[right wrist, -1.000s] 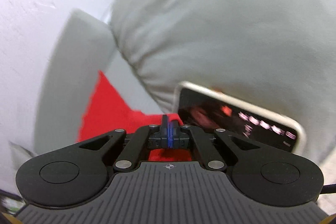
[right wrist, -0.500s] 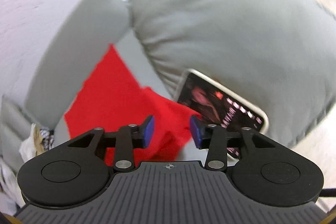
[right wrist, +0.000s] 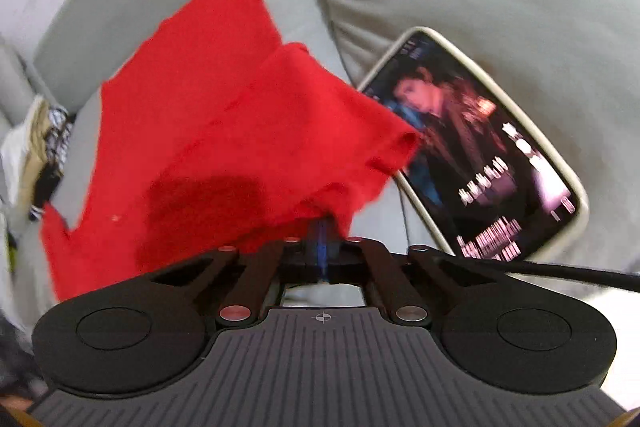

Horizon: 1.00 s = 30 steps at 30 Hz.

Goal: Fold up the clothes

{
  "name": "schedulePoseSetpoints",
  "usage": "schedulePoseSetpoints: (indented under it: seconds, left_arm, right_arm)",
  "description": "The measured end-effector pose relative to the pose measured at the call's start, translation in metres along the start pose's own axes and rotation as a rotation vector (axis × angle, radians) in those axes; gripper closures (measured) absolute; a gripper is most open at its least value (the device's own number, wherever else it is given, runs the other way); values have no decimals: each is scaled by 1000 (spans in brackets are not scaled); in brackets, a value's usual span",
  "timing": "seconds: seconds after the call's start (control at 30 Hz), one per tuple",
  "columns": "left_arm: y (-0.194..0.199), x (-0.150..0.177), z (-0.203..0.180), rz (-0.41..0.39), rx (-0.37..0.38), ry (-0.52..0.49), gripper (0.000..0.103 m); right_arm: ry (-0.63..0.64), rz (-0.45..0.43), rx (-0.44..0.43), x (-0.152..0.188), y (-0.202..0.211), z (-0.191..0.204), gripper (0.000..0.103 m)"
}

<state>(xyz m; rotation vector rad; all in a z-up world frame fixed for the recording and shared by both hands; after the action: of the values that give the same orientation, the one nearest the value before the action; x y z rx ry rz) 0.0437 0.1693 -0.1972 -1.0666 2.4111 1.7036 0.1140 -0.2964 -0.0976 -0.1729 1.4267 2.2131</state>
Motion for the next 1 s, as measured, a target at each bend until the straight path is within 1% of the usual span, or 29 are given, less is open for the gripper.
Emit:
schedulePoseSetpoints:
  seconds: [0.03,0.07,0.1,0.13,0.17,0.23,0.27,0.37,0.4,0.47,0.53,0.63,0.67,0.7,0.77,0.8,0.93,1.0]
  left_arm:
    - [10,-1,6,-39,9,11,80]
    - [20,-4,11,-83,18,19,72]
    - [31,-8,19,-130,31,40,69]
    - [42,-13,27,-179,45,65,64]
    - [49,-21,38,-227,54,110,58]
    - [59,-39,61,-324,69,215,53]
    - [61,-48,74,-356,77,269,53]
    - [45,-68,117,-381,118,451,53]
    - [36,-75,128,-376,147,499,53]
    - [18,-87,145,-367,212,569,53]
    - [10,-102,150,-393,244,584,54]
    - [-6,-128,152,-386,236,600,52]
    - [-11,-138,153,-383,227,601,48]
    - [-16,-147,156,-389,223,594,47]
    - [-23,-165,166,-397,241,625,47]
    - [-27,-175,172,-400,252,643,48]
    - [-37,-203,193,-422,281,729,56]
    - [-41,-212,203,-438,285,773,64]
  right_arm:
    - [-3,-18,-35,0,10,4,93]
    - [0,-39,-72,-2,23,9,82]
    - [1,-61,-105,-3,35,15,72]
    - [-1,-83,-139,-4,47,21,54]
    - [-3,-107,-171,-5,58,28,44]
    - [4,-156,-239,-10,77,47,42]
    - [6,-174,-277,-13,85,57,42]
    - [-7,-195,-386,-20,100,86,38]
    - [-9,-200,-408,-20,103,95,38]
    - [0,-210,-426,-20,108,110,38]
    - [11,-224,-434,-18,111,125,38]
    - [5,-243,-445,-16,117,138,38]
    - [-1,-247,-449,-16,120,141,38]
    - [-4,-251,-450,-16,121,143,38]
    - [-2,-260,-440,-15,119,145,38]
    - [-1,-265,-436,-15,118,146,38]
    - [-11,-260,-421,-16,109,146,38]
    - [-17,-252,-424,-16,103,146,38]
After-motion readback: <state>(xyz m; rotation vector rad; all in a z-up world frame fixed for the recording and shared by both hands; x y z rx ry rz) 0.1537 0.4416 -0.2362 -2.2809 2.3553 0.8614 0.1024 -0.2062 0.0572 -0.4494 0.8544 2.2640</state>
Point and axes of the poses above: each gripper's, at about its wrist camera, not at the fingertips, and y roughly against the way its jaws point, z to its left, x to its underside, the point moved 3 cm from there along -y, roughly the way its jaws point, and after that the axes turned 1 degree about -x, right-handed, at the moved point
